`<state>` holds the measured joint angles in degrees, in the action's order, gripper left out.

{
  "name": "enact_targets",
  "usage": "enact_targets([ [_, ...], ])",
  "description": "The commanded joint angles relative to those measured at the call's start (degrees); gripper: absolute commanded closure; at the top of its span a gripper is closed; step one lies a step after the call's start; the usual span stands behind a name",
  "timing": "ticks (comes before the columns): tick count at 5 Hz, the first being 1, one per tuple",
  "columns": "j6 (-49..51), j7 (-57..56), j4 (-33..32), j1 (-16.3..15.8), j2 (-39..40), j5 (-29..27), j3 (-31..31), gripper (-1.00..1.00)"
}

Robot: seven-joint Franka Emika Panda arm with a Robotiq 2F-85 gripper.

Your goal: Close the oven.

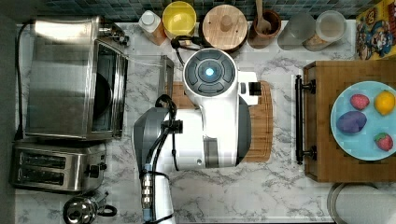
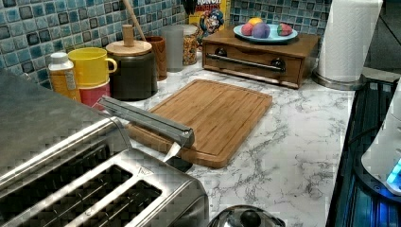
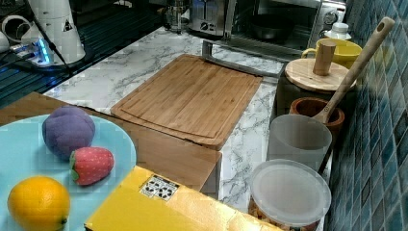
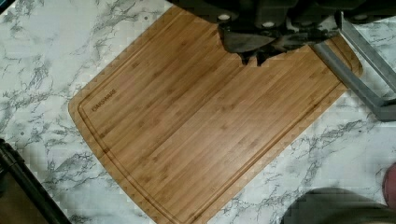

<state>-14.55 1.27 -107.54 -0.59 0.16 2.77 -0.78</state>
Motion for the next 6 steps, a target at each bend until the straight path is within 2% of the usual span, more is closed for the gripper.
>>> enact_targets([
  [1, -7.67, -7.68, -7.22, 0.20, -3.31, -4.72, 0.29, 1.00],
  [2, -20.28, -18.60, -13.57, 1.67, -2.56, -10.71, 2.04, 1.00],
  [3, -28.31, -35.92, -18.82, 2.96, -2.51, -22.28, 3.11, 1.00],
  [4, -28.29, -52.51, -18.79, 3.89, 0.38, -35.81, 4.64, 1.00],
  [6, -33.97, -78.25, -24.71, 2.99, 1.22, -58.10, 4.49, 1.00],
])
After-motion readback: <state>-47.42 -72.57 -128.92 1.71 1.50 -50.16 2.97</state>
